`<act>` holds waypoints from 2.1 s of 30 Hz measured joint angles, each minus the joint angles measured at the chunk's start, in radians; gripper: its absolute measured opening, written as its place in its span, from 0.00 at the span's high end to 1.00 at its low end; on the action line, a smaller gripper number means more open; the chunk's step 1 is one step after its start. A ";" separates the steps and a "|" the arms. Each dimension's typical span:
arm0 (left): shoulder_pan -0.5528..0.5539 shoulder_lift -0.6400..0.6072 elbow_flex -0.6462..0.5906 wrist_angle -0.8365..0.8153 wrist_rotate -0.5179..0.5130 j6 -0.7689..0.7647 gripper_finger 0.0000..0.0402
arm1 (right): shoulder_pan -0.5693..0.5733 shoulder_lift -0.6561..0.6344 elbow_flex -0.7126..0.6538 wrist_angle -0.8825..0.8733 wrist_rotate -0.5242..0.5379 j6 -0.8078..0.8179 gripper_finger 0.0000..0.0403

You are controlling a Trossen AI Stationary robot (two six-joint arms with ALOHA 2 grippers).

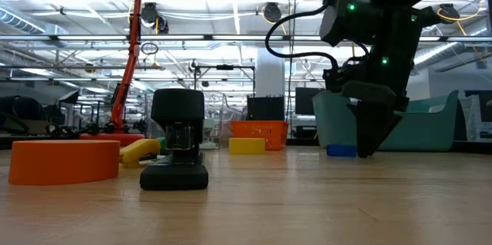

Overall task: Pick and place Stapler, Stapler remover, tape
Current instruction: Put the blue stapler into the transparent bin

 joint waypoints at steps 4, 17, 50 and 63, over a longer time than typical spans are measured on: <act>0.000 0.000 0.000 0.000 0.000 -0.001 0.94 | 0.000 0.000 -0.001 0.012 0.000 0.017 0.54; 0.000 0.000 0.000 0.001 0.000 -0.002 0.94 | -0.009 0.004 -0.001 0.081 -0.002 0.054 0.56; 0.035 -0.017 0.000 -0.097 -0.081 -0.121 0.94 | -0.005 -0.162 0.001 0.662 -0.319 0.310 1.00; 0.110 -0.213 0.001 -0.045 -0.232 -0.093 0.94 | 0.057 -0.271 0.001 1.263 -0.335 0.412 1.00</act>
